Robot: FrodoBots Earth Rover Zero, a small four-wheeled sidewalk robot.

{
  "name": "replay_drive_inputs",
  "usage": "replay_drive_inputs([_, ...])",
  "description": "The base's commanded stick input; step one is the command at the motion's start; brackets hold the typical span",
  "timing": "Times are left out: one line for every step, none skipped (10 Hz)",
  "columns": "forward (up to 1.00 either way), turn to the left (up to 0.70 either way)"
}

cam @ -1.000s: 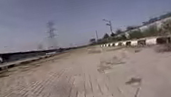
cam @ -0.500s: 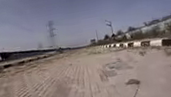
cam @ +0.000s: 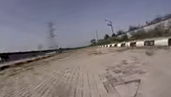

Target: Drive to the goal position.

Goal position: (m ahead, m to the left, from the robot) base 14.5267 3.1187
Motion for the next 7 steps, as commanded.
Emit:
replay_drive_inputs([1.0,0.0])
replay_drive_inputs([1.0,0.0])
replay_drive_inputs([1.0,0.0])
replay_drive_inputs([1.0,0.0])
replay_drive_inputs([1.0,0.0])
replay_drive_inputs([1.0,0.0])
replay_drive_inputs([1.0,0.0])
